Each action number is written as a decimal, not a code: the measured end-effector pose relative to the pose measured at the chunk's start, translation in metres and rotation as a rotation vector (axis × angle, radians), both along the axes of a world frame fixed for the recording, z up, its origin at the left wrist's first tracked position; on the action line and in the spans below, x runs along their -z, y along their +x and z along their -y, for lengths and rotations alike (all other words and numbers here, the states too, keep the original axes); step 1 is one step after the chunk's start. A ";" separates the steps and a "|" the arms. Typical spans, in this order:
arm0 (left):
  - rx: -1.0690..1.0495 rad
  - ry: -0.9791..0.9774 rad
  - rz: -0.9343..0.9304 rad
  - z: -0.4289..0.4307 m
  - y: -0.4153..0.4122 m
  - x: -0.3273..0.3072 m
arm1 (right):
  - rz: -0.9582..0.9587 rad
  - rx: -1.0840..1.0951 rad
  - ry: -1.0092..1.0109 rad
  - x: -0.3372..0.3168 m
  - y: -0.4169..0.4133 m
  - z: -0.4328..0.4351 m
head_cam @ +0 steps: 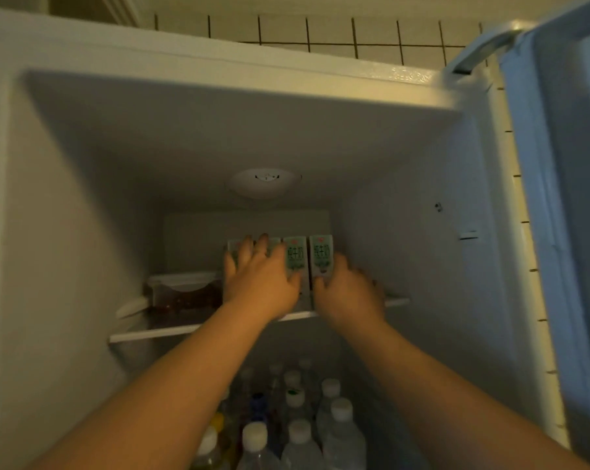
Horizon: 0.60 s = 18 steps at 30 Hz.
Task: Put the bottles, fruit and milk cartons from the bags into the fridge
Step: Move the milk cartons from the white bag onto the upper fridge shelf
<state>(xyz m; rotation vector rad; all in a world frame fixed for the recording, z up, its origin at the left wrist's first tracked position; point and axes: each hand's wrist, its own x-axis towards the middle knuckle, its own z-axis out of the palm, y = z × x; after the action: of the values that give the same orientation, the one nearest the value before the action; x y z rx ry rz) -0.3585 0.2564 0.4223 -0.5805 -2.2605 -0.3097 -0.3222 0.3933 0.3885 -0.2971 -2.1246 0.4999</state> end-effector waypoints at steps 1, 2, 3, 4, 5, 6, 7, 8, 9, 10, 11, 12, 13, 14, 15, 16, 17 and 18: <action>-0.006 0.008 0.021 0.005 0.008 0.008 | -0.019 0.013 0.028 0.009 0.007 0.004; -0.015 0.006 0.043 0.010 0.015 0.017 | -0.031 0.009 0.054 0.019 0.013 0.006; -0.026 0.000 0.062 0.014 0.023 0.025 | -0.033 -0.008 0.074 0.028 0.019 0.008; -0.037 -0.002 0.078 0.019 0.030 0.033 | -0.023 -0.028 0.083 0.036 0.026 0.009; -0.048 -0.002 0.091 0.023 0.038 0.040 | 0.004 -0.052 0.080 0.043 0.033 0.010; -0.059 -0.007 0.107 0.029 0.045 0.047 | 0.046 -0.076 0.075 0.049 0.040 0.010; -0.074 -0.021 0.124 0.034 0.053 0.054 | 0.092 -0.098 0.076 0.053 0.047 0.011; -0.096 -0.047 0.136 0.038 0.061 0.061 | 0.135 -0.118 0.084 0.058 0.055 0.011; -0.119 -0.077 0.134 0.043 0.069 0.070 | 0.170 -0.132 0.095 0.062 0.063 0.012; -0.138 -0.100 0.129 0.047 0.077 0.078 | 0.205 -0.142 0.102 0.066 0.071 0.013; -0.148 -0.109 0.129 0.050 0.087 0.087 | 0.250 -0.147 0.103 0.070 0.080 0.013; -0.154 -0.107 0.146 0.053 0.096 0.094 | 0.310 -0.153 0.096 0.075 0.088 0.014; -0.162 -0.104 0.180 0.055 0.106 0.102 | 0.373 -0.164 0.083 0.081 0.097 0.014; -0.174 -0.101 0.223 0.057 0.116 0.111 | 0.416 -0.179 0.064 0.088 0.106 0.015; -0.184 -0.092 0.260 0.059 0.127 0.119 | 0.427 -0.195 0.048 0.097 0.116 0.015; -0.192 -0.072 0.284 0.061 0.139 0.128 | 0.410 -0.207 0.049 0.106 0.126 0.015; -0.198 -0.048 0.293 0.064 0.152 0.137 | 0.380 -0.214 0.062 0.115 0.137 0.016; -0.210 -0.028 0.289 0.068 0.166 0.146 | 0.351 -0.224 0.075 0.124 0.147 0.018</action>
<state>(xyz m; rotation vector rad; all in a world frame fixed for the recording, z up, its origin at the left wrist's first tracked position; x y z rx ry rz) -0.1926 0.1886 0.2760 -0.3237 -2.5818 -0.2709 -0.1752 0.3755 0.2646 -0.1085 -2.5290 0.5248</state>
